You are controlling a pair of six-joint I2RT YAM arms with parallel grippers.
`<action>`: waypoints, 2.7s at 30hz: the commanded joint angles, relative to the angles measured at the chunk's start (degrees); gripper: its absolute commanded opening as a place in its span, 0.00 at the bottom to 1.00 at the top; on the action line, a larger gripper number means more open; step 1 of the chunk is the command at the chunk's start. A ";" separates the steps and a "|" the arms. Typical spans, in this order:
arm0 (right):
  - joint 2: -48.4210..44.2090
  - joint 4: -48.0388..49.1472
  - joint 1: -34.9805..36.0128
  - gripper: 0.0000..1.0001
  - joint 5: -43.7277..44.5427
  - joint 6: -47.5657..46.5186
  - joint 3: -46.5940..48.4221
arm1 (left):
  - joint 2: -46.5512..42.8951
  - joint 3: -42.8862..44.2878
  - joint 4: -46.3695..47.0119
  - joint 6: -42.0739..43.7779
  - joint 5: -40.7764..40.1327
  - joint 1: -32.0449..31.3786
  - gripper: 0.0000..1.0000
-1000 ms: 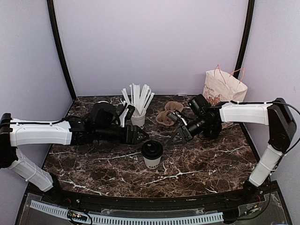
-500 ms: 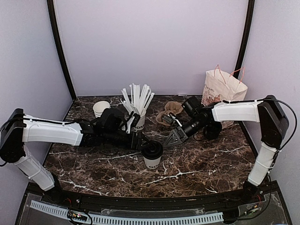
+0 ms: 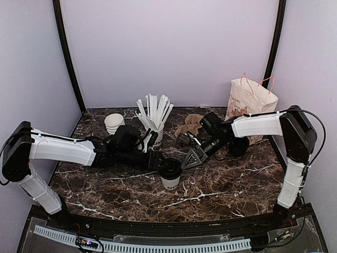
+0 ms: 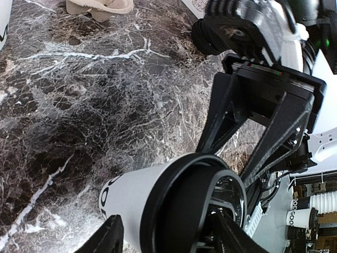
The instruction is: Pack the takeout coffee
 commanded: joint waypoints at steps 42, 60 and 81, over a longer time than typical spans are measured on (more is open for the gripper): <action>-2.80 -12.84 1.99 0.48 5.42 -13.99 7.55 | 0.04 -8.08 12.56 5.53 12.87 2.33 0.57; -2.32 -14.05 1.96 0.51 7.18 -15.19 9.12 | 0.91 8.39 -0.64 15.51 1.51 2.38 0.71; 6.24 -17.33 3.28 0.82 11.71 -17.49 23.73 | -12.71 -7.66 -1.34 -7.92 -9.77 -4.96 0.70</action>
